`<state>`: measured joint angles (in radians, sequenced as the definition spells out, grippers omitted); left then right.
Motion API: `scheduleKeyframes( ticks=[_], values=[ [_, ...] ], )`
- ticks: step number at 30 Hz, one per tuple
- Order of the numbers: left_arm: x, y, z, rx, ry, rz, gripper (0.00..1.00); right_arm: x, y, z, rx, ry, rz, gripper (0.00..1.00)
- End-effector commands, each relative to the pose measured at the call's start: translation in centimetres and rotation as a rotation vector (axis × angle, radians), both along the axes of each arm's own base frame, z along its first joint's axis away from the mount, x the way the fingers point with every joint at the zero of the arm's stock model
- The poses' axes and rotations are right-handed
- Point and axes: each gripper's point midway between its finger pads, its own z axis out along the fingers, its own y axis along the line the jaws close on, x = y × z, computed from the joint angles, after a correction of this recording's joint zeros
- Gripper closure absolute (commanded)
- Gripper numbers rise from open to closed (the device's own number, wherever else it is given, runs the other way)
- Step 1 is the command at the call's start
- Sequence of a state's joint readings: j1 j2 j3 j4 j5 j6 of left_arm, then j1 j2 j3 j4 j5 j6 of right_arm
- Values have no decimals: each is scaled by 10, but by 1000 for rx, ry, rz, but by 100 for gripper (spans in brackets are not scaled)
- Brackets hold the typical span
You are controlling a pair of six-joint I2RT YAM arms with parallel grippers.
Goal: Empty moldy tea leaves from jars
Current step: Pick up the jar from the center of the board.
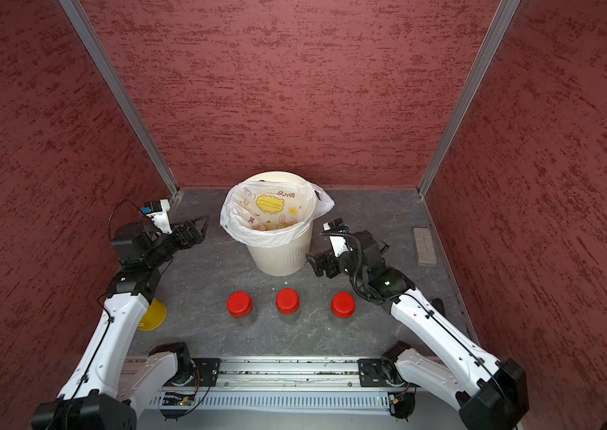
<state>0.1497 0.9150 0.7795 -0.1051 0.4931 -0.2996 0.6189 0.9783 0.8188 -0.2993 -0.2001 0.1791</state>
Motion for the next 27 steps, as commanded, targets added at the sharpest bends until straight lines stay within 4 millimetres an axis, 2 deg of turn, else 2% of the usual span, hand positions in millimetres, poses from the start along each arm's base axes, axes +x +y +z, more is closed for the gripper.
scheduleKeyframes(
  ticks=[1, 11, 16, 21, 27],
  values=[
    [-3, -1, 5, -4, -12, -9, 0, -24, 10, -18, -22, 69, 53, 8],
    [-5, -2, 5, -11, -18, -17, 0, -63, 58, -52, -145, 86, 192, 12],
    [-5, -2, 4, -14, -17, -15, 0, -76, 78, -70, -196, 105, 240, 14],
    [-6, -3, 4, -14, -19, -23, 0, -81, 89, -80, -199, 119, 254, 15],
    [-6, -3, 0, -13, -12, -25, 0, -77, 93, -94, -227, 130, 236, 15]
  ],
)
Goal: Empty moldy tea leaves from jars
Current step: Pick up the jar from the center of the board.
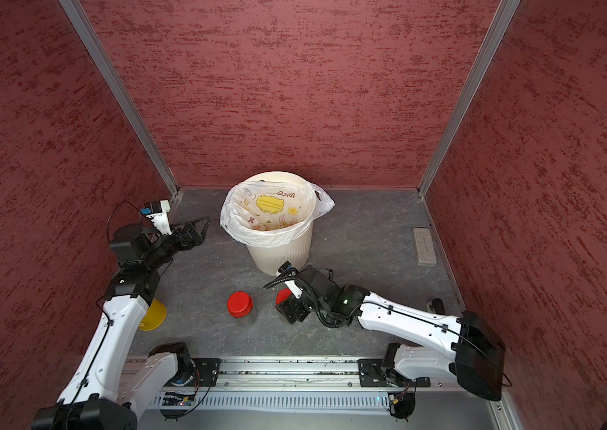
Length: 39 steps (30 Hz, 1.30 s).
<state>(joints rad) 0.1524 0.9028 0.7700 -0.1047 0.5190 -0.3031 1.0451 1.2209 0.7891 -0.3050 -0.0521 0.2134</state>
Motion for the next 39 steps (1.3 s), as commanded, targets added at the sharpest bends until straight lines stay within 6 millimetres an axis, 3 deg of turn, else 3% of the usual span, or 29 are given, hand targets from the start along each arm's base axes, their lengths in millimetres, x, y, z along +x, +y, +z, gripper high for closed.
scheduleKeyframes(
  ticks=[1, 22, 39],
  values=[
    [-2, 0, 0, -4, -10, -4, 0, 10, 4, 1, 13, -24, -53, 15],
    [-6, -1, 1, -2, -29, -10, 0, 16, 9, -26, -45, -7, -66, 15],
    [-10, -6, 9, 19, -54, -43, 0, 13, 13, -43, -73, 14, -29, 22]
  ],
)
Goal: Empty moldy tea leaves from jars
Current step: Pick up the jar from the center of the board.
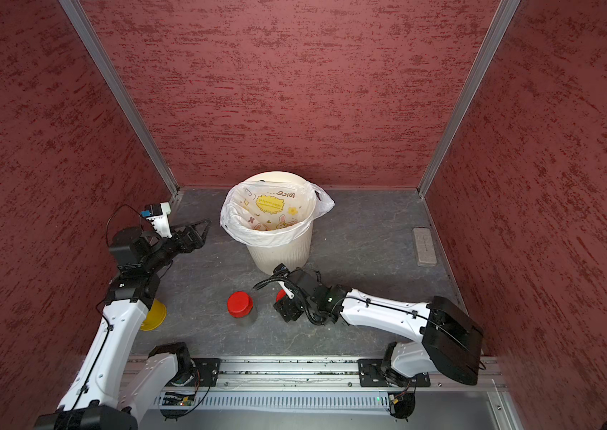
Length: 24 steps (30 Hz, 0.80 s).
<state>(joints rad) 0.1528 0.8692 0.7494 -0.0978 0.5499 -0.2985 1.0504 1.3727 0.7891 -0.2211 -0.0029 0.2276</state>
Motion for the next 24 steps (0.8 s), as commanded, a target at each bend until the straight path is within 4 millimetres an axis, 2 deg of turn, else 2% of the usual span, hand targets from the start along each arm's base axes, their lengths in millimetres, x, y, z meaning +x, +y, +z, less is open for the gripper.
scheduleKeyframes(
  ticks=[1, 10, 15, 24],
  values=[
    [-2, 0, 7, 21, -34, -14, 0, -2, 2, -6, -6, 3, 11, 22],
    [-1, 0, 11, 35, -47, -23, 0, 2, 0, -3, -14, -15, 2, 34],
    [-2, 1, 13, 35, -56, -20, 0, 7, -3, 7, -7, -49, -23, 38],
    [-9, -3, 25, 26, -131, -31, 0, 23, -3, 50, -39, -90, -83, 45]
  ],
)
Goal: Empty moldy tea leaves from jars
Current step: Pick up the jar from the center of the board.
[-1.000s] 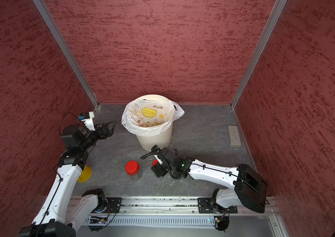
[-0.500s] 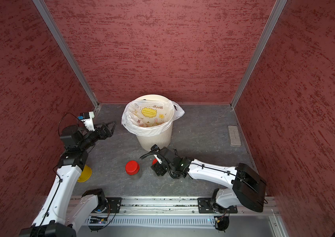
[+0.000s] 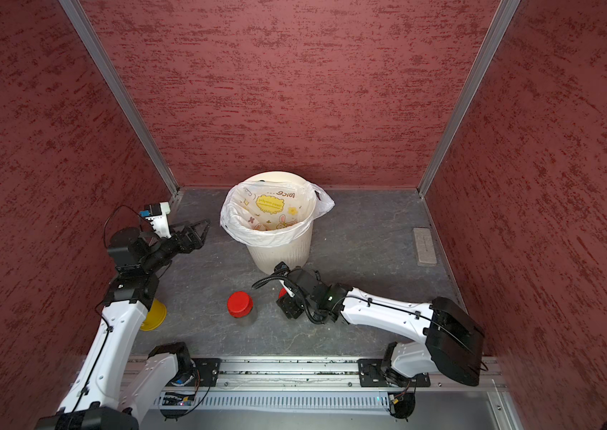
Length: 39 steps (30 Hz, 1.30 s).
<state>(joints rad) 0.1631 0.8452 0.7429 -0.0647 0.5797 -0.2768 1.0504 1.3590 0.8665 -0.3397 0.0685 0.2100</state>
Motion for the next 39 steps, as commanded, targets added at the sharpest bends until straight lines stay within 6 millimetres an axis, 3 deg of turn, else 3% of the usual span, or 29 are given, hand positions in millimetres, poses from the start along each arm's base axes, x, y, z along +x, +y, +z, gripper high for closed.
scheduleKeyframes(
  ticks=[1, 5, 15, 21, 27, 31, 39],
  values=[
    [-6, -2, 15, 4, -86, -15, 0, 16, 7, 42, 24, -54, -48, 46],
    [-9, -5, 21, -21, -101, -30, 0, 22, 16, 77, 88, -69, -49, 46],
    [-26, -34, 32, 20, -204, -227, 1, 28, 27, 143, 129, -129, 21, 47],
    [-55, -64, 40, 60, -282, -458, 0, 39, 28, 187, 146, -179, 54, 46],
    [-76, -87, 44, 184, -388, -570, 0, 49, 31, 215, 190, -212, 96, 46],
    [-86, -105, 36, 274, -441, -653, 0, 54, 40, 229, 218, -211, 140, 48],
    [-82, -123, 35, 311, -459, -741, 3, 52, 57, 244, 241, -211, 228, 49]
  ],
)
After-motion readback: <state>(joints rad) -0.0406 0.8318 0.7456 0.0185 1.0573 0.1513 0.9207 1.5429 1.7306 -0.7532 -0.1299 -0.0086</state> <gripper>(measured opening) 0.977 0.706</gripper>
